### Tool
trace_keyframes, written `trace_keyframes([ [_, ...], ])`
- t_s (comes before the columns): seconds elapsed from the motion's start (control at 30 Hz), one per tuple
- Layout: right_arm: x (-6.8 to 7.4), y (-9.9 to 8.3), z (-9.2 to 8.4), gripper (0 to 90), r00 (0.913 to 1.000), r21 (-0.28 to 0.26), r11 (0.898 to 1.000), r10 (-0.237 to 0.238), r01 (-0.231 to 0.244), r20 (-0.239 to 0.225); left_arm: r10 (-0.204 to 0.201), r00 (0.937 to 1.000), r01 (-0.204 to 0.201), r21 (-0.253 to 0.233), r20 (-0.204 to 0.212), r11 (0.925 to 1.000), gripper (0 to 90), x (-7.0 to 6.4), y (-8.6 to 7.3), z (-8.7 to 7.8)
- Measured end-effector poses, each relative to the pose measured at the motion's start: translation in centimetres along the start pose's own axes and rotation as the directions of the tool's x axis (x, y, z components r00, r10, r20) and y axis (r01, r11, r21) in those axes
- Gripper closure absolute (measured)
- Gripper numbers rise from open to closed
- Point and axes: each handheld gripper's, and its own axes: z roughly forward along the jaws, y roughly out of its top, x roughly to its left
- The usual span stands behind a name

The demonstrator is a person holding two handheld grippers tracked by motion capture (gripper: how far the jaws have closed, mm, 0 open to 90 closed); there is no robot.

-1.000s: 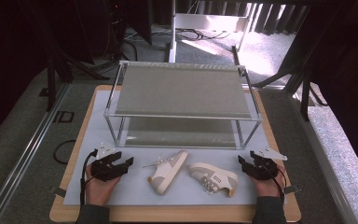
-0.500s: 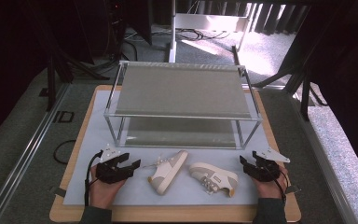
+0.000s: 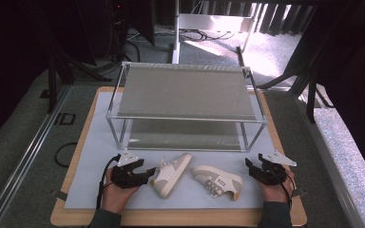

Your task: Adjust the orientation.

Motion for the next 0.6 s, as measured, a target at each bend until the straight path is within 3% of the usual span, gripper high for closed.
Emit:
trace_keyframes([
  [0.13,-0.1,0.0,0.0,41.9,1.0,0.0,1.0,0.003,-0.003,0.006,0.021,0.9997,-0.021,-0.003,0.015,0.9998,38.8,-0.6,0.2,0.2],
  [0.47,0.0,-0.1,0.0,41.5,0.9999,0.003,1.0,-0.008,0.008,0.014,0.026,0.9973,-0.024,-0.035,0.068,0.9991,37.7,-1.3,0.7,-0.1],
  [0.6,-0.1,-0.1,0.0,41.5,0.9999,0.005,1.0,-0.008,0.007,0.015,0.048,0.9967,-0.046,-0.042,0.066,0.9981,37.3,-1.7,0.9,-0.2],
])
